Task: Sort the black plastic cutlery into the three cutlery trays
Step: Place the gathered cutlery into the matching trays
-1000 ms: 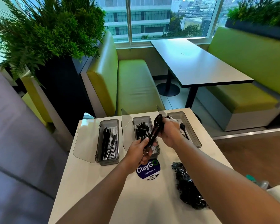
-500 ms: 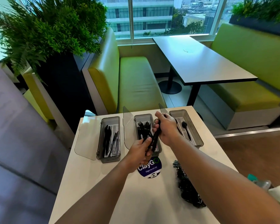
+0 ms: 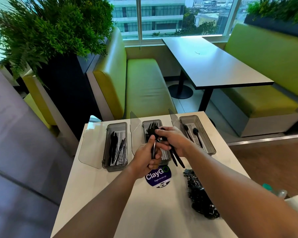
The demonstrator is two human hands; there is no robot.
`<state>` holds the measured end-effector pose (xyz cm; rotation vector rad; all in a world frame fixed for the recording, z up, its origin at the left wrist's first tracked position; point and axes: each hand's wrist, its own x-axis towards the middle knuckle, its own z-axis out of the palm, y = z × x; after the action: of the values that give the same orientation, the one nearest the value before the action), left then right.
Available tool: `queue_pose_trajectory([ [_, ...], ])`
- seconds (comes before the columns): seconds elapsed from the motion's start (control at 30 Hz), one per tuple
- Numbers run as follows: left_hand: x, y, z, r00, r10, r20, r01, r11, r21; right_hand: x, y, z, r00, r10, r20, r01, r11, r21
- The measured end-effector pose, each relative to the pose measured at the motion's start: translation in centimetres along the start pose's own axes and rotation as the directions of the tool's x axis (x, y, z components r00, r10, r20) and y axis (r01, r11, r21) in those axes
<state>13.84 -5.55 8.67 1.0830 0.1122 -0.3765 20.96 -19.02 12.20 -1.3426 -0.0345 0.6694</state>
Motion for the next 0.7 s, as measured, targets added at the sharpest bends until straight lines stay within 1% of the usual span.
queue_pose_trajectory([
  [0.17,0.2,-0.2,-0.4,0.999,0.029,-0.018,-0.029,1.0,-0.007,1.3,0.3,-0.6,0.995,-0.059,-0.085,0.061,0.998,0.02],
  [0.33,0.3,0.0,-0.3,0.999,0.05,-0.016,-0.051,0.997,-0.058,1.6,0.4,-1.0,0.996,-0.056,-0.069,0.063,0.992,0.113],
  [0.4,0.3,0.0,-0.2,0.999,0.046,-0.003,-0.046,0.995,-0.083,1.5,0.4,-0.9,0.994,-0.066,-0.083,0.077,0.987,0.138],
  [0.57,0.1,-0.3,0.1,0.999,0.013,0.046,-0.01,0.997,-0.079,1.8,0.1,-0.6,0.974,-0.116,-0.195,0.153,0.971,0.182],
  [0.63,0.1,-0.2,0.1,0.998,0.014,0.065,-0.009,0.998,-0.065,1.5,0.0,-0.5,0.975,-0.108,-0.196,0.143,0.974,0.175],
  [0.7,0.1,-0.2,0.2,0.996,0.018,0.082,-0.014,0.999,-0.049,1.0,0.1,-0.8,0.99,-0.05,-0.132,0.066,0.99,0.121],
])
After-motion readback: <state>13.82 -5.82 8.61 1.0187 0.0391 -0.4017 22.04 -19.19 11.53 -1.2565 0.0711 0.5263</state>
